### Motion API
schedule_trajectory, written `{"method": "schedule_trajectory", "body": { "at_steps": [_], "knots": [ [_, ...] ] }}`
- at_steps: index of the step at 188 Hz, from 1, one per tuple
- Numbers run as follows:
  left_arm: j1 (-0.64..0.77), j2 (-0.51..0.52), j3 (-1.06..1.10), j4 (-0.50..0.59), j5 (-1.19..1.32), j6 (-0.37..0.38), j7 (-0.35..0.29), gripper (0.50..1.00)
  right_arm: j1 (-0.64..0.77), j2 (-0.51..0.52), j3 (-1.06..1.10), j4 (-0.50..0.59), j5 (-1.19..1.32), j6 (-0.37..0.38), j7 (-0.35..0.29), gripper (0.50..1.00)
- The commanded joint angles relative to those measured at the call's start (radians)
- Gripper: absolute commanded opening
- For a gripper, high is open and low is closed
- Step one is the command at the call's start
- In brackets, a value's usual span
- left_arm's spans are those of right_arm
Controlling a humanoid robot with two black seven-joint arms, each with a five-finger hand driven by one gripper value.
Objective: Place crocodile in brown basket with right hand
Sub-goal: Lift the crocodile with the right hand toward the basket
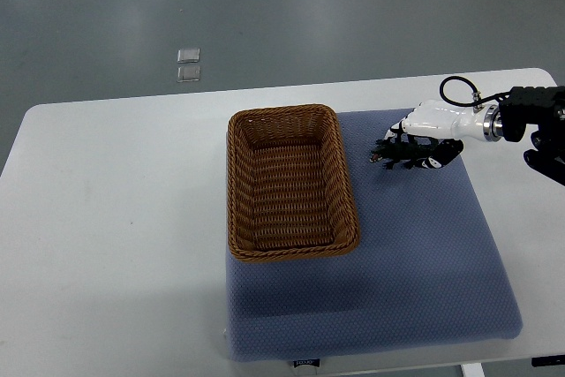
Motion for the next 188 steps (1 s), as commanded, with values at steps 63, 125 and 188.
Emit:
{"method": "schedule_trajectory", "body": {
  "at_steps": [63, 125, 188],
  "knots": [
    [0.000, 0.000, 0.000, 0.000, 0.000, 0.000, 0.000, 1.000, 0.066, -0.002, 0.002, 0.011, 0.059, -0.005, 0.000, 0.500],
    [0.000, 0.000, 0.000, 0.000, 0.000, 0.000, 0.000, 1.000, 0.188, 0.015, 0.000, 0.063, 0.071, -0.003, 0.000, 0.500],
    [0.000, 0.000, 0.000, 0.000, 0.000, 0.000, 0.000, 1.000, 0.257, 0.128, -0.014, 0.195, 0.047, 0.000, 0.000, 0.500]
  ]
}}
